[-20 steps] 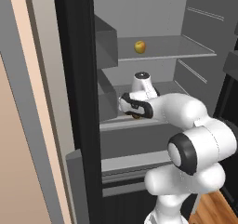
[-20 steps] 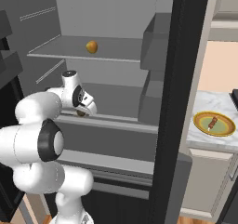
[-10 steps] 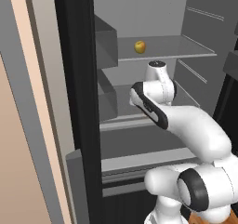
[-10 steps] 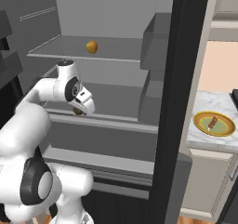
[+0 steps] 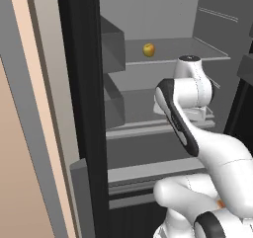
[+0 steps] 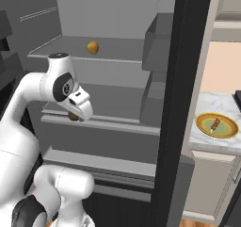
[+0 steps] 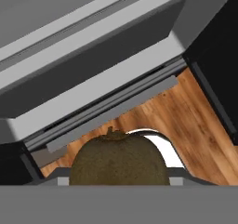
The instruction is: Place the cold items (apple and kiwi) from the fridge in one tupperware on the dining counter. Place the warm items (hot dog and kebab skewer) in the stove area in another tupperware.
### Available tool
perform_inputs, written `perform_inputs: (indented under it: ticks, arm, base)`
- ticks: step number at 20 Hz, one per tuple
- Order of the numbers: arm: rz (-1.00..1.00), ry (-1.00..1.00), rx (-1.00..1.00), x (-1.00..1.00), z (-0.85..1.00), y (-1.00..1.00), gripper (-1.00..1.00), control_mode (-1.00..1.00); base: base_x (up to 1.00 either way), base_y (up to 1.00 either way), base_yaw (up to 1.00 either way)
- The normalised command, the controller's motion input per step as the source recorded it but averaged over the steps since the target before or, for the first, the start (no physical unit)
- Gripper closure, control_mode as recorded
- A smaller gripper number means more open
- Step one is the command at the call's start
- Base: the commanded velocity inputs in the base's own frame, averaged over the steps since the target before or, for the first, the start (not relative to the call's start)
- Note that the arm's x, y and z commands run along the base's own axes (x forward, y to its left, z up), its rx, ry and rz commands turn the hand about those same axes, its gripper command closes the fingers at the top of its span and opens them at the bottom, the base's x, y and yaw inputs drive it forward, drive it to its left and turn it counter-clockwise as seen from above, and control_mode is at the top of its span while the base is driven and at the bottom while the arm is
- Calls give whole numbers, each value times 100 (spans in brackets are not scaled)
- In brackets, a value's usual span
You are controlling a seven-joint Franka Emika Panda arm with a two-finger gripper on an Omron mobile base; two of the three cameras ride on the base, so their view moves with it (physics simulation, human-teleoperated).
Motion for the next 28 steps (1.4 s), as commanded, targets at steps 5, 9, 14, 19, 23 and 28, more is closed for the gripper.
perform_inputs:
  ticks: [5,9,14,19,23,28]
  arm:
    - [1,8,0,-98,52,-17,100,-100]
    - [1,5,-1,-85,29,-12,100,-100]
    - [0,0,-3,-38,1,1,100,-100]
    - [0,-3,0,-18,-5,0,100,-100]
    - [0,0,0,0,0,0,100,100]
    - [0,0,0,0,0,0,100,100]
  base:
    - [0,0,0]
    - [0,0,0]
    - [0,0,0]
    - [0,0,0]
    - [-100,9,-4]
    - [-97,29,-29]
